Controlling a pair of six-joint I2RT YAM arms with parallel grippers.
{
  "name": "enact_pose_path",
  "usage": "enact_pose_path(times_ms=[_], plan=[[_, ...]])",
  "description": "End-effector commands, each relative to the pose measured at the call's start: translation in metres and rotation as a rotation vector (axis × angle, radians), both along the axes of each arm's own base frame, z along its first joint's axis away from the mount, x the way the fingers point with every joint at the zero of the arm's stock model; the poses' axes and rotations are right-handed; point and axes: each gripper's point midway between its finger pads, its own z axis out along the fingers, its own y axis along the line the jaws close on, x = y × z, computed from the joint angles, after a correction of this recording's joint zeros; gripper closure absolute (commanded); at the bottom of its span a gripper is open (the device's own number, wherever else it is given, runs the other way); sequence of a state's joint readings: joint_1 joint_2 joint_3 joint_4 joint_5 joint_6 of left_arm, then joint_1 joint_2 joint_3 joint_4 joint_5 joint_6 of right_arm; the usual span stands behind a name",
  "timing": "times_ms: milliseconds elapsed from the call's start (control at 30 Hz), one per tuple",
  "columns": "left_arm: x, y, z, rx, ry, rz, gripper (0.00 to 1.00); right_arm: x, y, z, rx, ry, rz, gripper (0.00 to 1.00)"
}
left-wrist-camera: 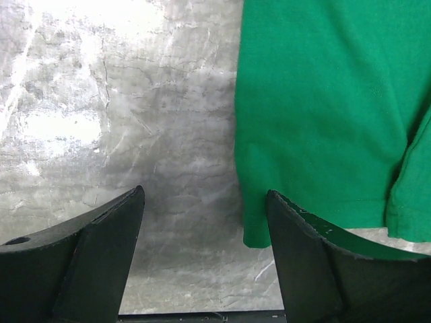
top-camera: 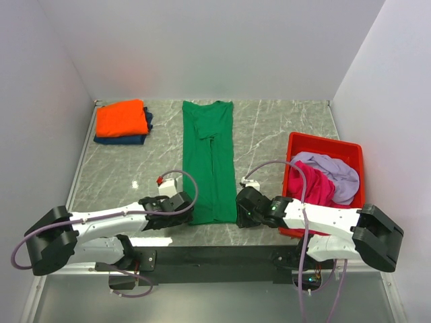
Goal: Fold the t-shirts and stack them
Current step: Fold the tshirt
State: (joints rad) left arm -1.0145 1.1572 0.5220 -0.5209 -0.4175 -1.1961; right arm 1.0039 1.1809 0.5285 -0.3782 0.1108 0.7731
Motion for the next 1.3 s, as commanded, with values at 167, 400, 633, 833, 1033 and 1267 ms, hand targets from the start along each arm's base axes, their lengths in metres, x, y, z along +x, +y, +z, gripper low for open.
enact_pose_path(times_ms=[167, 400, 633, 833, 1033, 1267], plan=[[-0.016, 0.003, -0.006, 0.046, 0.040, 0.025, 0.21, 0.003, 0.006, 0.002, 0.019, -0.017, -0.014, 0.60], [-0.024, 0.012, -0.002, 0.033, 0.040, 0.059, 0.23, 0.002, 0.005, 0.001, 0.018, -0.015, -0.015, 0.60], [-0.027, 0.012, -0.006, 0.011, 0.047, 0.058, 0.23, 0.002, 0.005, 0.000, 0.012, -0.013, -0.021, 0.60], [-0.027, 0.002, -0.009, -0.004, 0.055, 0.031, 0.24, 0.002, -0.001, -0.004, -0.017, -0.008, -0.038, 0.60], [-0.031, -0.013, -0.007, -0.024, 0.045, -0.017, 0.26, 0.006, 0.000, 0.004, 0.014, -0.034, -0.060, 0.60], [-0.038, -0.021, -0.009, -0.025, 0.057, -0.038, 0.31, 0.012, 0.006, 0.017, 0.054, -0.063, -0.074, 0.59]])
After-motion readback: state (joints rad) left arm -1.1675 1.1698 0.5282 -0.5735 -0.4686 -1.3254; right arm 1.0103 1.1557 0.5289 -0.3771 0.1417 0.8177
